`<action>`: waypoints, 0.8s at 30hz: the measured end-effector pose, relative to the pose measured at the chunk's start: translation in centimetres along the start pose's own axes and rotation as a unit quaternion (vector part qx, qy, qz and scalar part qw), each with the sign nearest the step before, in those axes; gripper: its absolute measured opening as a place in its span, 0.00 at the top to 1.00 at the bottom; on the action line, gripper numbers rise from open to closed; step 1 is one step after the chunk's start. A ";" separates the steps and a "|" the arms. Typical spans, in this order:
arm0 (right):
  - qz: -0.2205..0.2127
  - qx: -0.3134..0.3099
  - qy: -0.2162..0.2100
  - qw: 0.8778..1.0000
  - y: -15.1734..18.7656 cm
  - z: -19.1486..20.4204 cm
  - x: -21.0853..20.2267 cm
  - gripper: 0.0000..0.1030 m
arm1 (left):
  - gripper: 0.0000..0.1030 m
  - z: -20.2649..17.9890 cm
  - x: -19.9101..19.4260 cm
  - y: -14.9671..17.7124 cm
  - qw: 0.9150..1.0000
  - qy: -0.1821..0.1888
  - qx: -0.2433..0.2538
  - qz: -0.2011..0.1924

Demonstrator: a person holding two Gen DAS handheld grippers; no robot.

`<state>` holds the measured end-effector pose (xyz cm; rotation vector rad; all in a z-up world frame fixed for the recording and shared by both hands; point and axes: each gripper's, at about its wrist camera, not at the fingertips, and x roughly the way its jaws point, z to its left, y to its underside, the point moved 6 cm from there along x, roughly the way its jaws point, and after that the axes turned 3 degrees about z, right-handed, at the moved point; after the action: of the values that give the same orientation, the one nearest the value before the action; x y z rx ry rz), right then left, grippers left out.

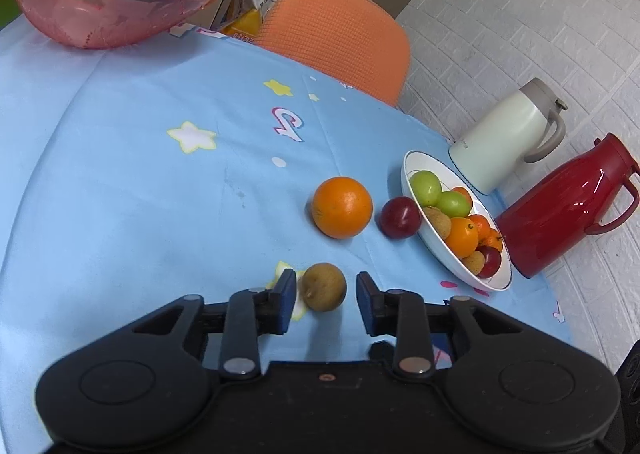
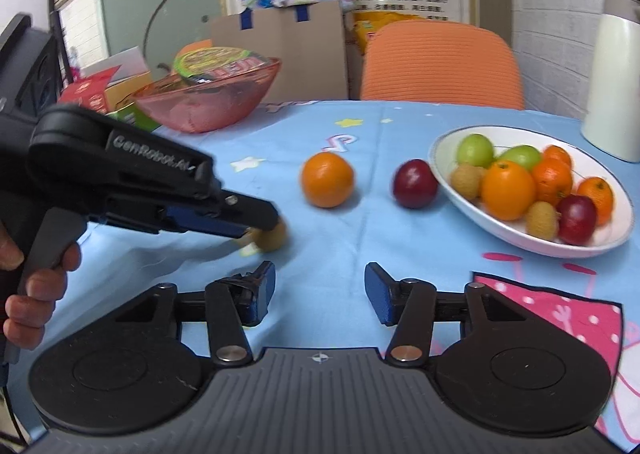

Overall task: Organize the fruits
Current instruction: 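Close both tools together around the brown kiwi on the cloth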

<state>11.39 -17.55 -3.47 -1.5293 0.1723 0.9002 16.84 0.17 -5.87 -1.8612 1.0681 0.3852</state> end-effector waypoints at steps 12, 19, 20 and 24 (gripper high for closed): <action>0.013 -0.013 -0.023 1.000 -1.5 1.5 3.0 0.40 | 0.71 -0.2 1.2 -0.8 1.000 0.011 -0.002 0.017; 0.014 -0.020 -0.028 0.999 -1.9 2.0 3.4 0.45 | 0.72 0.1 1.4 -0.7 1.000 0.014 -0.010 0.018; 0.015 -0.020 -0.029 0.999 -1.9 2.1 3.5 0.51 | 0.73 0.0 1.4 -0.7 1.000 0.014 -0.009 0.019; 0.012 -0.018 -0.023 0.999 -1.8 1.8 3.1 0.51 | 0.73 -0.2 1.3 -0.6 1.000 0.006 0.000 0.017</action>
<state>13.82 -14.30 -3.81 -1.5402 0.1421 0.9621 18.09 -0.53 -6.29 -1.8495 1.1082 0.3940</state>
